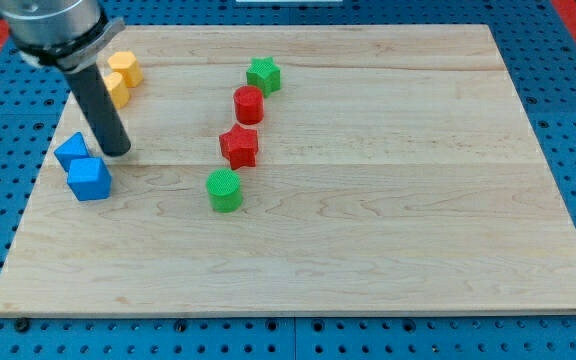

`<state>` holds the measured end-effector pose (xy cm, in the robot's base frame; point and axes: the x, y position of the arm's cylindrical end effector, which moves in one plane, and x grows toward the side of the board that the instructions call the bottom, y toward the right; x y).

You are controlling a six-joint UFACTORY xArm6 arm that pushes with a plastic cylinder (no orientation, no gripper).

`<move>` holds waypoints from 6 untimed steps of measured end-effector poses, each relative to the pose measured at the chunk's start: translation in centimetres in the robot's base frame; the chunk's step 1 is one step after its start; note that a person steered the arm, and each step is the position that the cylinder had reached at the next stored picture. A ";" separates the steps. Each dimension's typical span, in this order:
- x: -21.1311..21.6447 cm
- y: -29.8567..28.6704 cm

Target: Move the red circle into the red star

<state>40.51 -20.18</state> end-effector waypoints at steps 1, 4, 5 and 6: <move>-2.7 1.0; -8.5 13.6; -7.6 16.5; -3.9 16.4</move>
